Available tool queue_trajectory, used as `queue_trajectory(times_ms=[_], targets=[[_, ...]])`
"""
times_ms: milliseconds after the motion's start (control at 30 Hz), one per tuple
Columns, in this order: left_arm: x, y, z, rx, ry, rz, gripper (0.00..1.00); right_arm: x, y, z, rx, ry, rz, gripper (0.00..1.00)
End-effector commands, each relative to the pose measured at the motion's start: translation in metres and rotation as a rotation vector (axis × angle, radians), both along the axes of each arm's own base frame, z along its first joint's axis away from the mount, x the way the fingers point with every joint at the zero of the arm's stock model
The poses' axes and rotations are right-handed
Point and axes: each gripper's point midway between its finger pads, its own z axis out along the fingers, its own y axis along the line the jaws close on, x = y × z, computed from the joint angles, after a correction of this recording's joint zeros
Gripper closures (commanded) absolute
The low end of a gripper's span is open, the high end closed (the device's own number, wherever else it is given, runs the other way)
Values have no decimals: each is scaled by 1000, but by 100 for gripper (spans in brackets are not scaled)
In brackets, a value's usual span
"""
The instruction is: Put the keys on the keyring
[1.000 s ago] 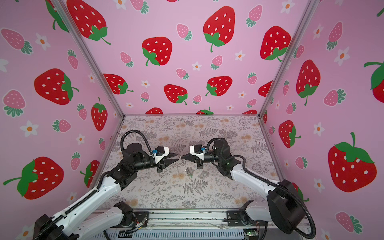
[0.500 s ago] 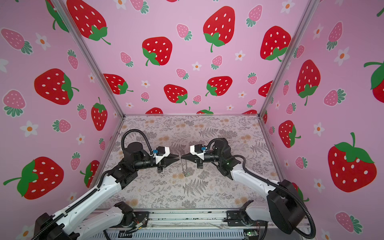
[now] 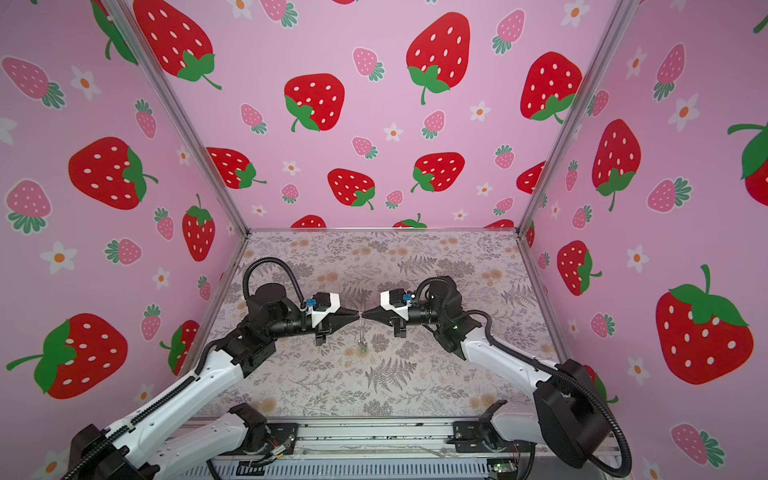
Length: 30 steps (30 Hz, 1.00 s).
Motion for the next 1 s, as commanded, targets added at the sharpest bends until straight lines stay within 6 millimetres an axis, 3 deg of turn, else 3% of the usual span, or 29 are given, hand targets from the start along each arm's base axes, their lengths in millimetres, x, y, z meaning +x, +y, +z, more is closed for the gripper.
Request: queue_trajectory(times_ms=[0,367,600,667,867,967], targets=[[-3,-4,23,-31,-59,-34,85,-3,0,11,33,-29,29,100],[-3,-7,22,-26,-58,-43,87,-5,3,12,33,-18,47,100],[-3,-8,21,-19,-55,-50,96,-4,5,13,34,-19,51,100],[-2,-7,21,-15,-54,-43,100,-1,6,12,30,-6,39,96],[6,1,10,51,-53,33,100,18,3,5,20,-11,-95,66],[16,10,-1,111,-46,105,100,29,-1,-4,-20,-41,-171,61]])
